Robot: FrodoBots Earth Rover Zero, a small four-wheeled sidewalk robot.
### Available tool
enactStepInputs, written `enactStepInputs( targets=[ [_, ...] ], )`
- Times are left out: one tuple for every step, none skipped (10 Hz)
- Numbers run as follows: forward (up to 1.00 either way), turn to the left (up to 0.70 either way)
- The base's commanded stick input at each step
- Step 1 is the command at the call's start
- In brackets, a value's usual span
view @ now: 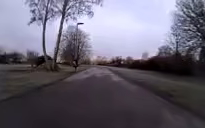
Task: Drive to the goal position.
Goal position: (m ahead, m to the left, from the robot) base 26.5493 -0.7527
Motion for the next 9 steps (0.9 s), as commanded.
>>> enactStepInputs(
  targets=[
    [0.85,0.0],
    [0.85,0.0],
    [0.85,0.0],
    [0.85,0.0],
    [0.85,0.0],
    [0.85,0.0],
    [0.85,0.0],
    [0.85,0.0],
    [0.85,0.0]
  ],
)
